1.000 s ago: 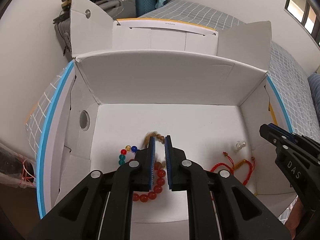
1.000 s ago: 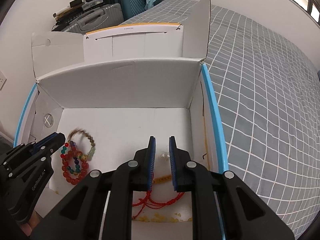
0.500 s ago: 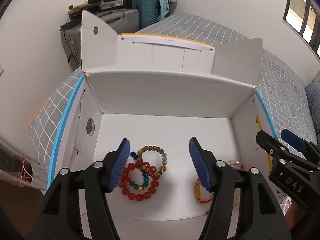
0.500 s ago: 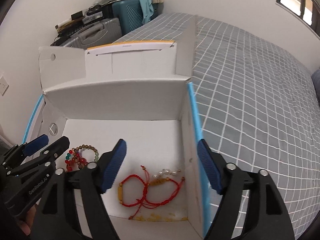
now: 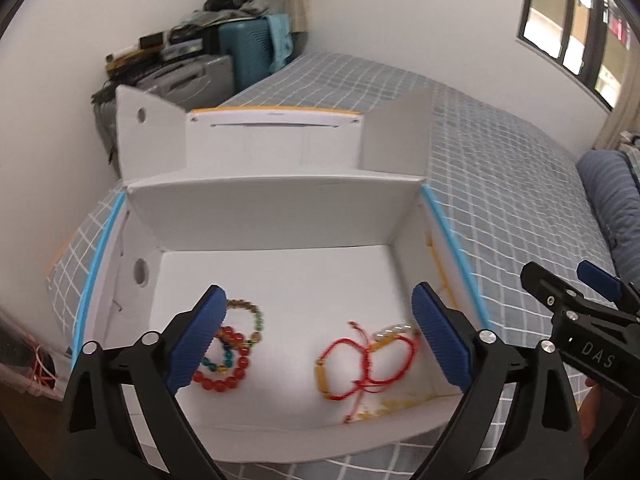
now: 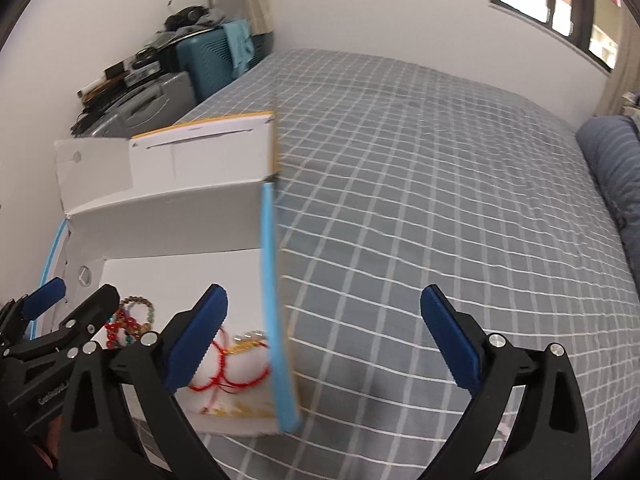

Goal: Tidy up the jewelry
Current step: 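Move both open tools back over the bed toward the pink and yellow bracelets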

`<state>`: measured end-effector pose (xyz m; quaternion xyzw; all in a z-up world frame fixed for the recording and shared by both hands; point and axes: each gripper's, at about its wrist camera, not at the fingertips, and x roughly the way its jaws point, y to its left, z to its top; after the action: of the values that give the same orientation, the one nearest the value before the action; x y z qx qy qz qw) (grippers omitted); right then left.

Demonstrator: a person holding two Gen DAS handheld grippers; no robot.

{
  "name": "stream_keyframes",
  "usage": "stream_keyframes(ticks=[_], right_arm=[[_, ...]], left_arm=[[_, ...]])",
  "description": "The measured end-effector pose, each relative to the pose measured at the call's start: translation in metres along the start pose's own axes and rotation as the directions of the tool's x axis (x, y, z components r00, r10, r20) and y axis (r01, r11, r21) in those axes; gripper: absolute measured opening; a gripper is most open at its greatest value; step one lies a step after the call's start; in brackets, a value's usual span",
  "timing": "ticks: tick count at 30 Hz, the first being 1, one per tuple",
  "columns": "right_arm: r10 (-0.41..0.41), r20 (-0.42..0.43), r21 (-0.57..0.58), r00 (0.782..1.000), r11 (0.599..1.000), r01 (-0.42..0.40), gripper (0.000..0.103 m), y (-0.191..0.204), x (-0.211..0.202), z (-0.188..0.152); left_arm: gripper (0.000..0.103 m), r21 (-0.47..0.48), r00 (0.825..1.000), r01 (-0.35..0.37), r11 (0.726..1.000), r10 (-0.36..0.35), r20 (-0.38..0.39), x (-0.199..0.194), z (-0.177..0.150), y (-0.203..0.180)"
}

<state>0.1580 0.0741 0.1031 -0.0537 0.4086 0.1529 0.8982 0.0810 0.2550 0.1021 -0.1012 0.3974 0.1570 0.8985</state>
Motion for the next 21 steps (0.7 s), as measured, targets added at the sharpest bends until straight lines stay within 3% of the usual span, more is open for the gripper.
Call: stream_keyframes(ticks=[11,21], right_arm=[[-0.104,-0.020,0.090,0.994,0.990,0.105,0.093,-0.094,-0.033,-0.036],[-0.186,-0.099,0.158,0.977,0.967,0.200,0.093,-0.184,-0.039,-0.104]], left_arm=[[0.097,0.121,0.995,0.094,0.988,-0.092,-0.022,-0.009,-0.025,-0.084],[0.097,0.239,0.983,0.180,0.954,-0.166,-0.076,-0.010,-0.070,-0.173]])
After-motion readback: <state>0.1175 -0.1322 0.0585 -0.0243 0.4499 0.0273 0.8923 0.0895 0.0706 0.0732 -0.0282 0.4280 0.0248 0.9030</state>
